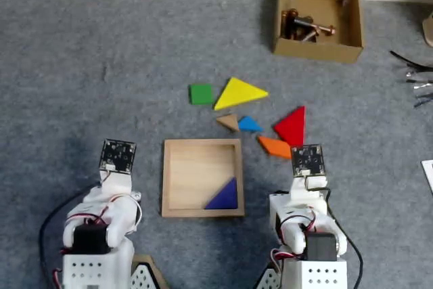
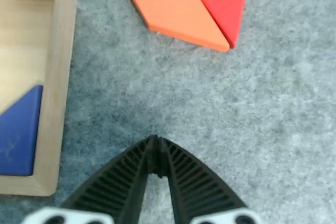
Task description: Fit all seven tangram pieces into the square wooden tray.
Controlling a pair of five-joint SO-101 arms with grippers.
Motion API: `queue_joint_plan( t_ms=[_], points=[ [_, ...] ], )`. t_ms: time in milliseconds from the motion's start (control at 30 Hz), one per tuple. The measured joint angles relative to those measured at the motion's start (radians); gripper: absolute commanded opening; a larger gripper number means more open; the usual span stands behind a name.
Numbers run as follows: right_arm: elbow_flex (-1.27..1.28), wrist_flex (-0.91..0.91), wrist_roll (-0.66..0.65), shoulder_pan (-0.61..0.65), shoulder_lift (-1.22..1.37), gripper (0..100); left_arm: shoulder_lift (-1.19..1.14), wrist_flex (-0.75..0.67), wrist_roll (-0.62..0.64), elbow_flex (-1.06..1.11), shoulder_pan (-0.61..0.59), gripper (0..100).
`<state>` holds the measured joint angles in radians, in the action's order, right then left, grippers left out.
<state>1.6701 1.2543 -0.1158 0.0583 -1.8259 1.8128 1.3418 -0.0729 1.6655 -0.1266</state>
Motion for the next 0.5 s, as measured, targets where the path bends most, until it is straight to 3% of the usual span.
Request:
queue_joint_plan(
  t_ms=[133, 500],
  points=[
    [0.0, 0.0, 0.0, 0.0, 0.0, 0.5, 0.002, -0.077, 0.0, 0.009, 0.008, 1],
    [0.0, 0.0, 0.0, 0.0, 0.0, 0.5, -0.003, -0.017, -0.003, 0.011, 0.026, 1]
  ],
)
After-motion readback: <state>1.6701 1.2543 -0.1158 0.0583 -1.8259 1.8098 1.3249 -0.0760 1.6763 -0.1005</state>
